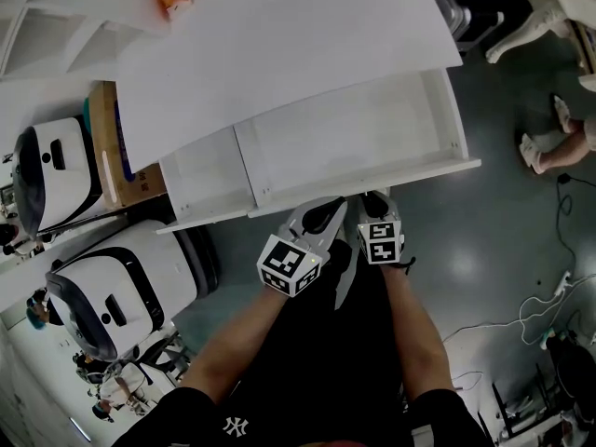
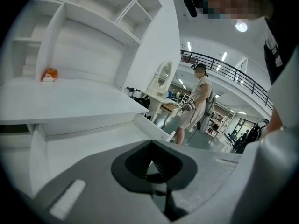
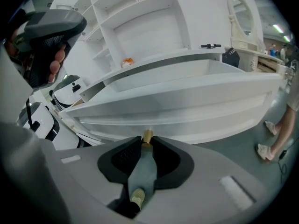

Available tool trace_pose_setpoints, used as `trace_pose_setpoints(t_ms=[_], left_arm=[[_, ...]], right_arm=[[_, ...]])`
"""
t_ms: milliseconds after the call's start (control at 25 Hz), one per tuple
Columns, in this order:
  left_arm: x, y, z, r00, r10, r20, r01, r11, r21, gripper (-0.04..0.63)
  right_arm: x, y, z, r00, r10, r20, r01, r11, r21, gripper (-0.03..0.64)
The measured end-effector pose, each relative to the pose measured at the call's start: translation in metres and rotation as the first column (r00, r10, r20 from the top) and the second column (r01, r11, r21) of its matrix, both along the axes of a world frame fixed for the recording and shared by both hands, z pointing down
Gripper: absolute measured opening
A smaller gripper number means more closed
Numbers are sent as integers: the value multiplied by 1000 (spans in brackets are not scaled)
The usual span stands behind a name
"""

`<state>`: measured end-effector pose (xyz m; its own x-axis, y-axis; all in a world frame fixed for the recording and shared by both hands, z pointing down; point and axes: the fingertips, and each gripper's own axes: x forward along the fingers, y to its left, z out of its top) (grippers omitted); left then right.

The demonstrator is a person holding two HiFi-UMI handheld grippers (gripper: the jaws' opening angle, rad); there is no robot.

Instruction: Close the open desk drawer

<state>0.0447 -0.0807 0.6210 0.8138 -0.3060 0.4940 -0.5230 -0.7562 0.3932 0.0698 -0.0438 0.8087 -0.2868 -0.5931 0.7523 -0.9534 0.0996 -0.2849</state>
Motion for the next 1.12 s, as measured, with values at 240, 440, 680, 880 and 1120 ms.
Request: trace_pose_setpoints(t_ms=[240,440,680,880,1120], left_arm=[[-4,-19,-1,998,-55,7,55,998,6,2],[-8,-30,-1,995,-104,10,104,995,7,2],[-15,-44,0,986,-169,13,169,986,1,2],[-20,-59,1,975,-220,11,220,975,1,2],[-28,-81,-3,961,-277,8,277,961,0,2]], right_arm=[[0,-21,2,999,-41,1,41,999,-4,103],[1,-41,3,998,-54,12,54,998,-17,103],[6,-78,2,997,-75,15,75,997,-3,104],[6,-106,5,995,-93,26,93,996,-10,104],[7,-137,3,993,-112,33,113,994,-14,104]])
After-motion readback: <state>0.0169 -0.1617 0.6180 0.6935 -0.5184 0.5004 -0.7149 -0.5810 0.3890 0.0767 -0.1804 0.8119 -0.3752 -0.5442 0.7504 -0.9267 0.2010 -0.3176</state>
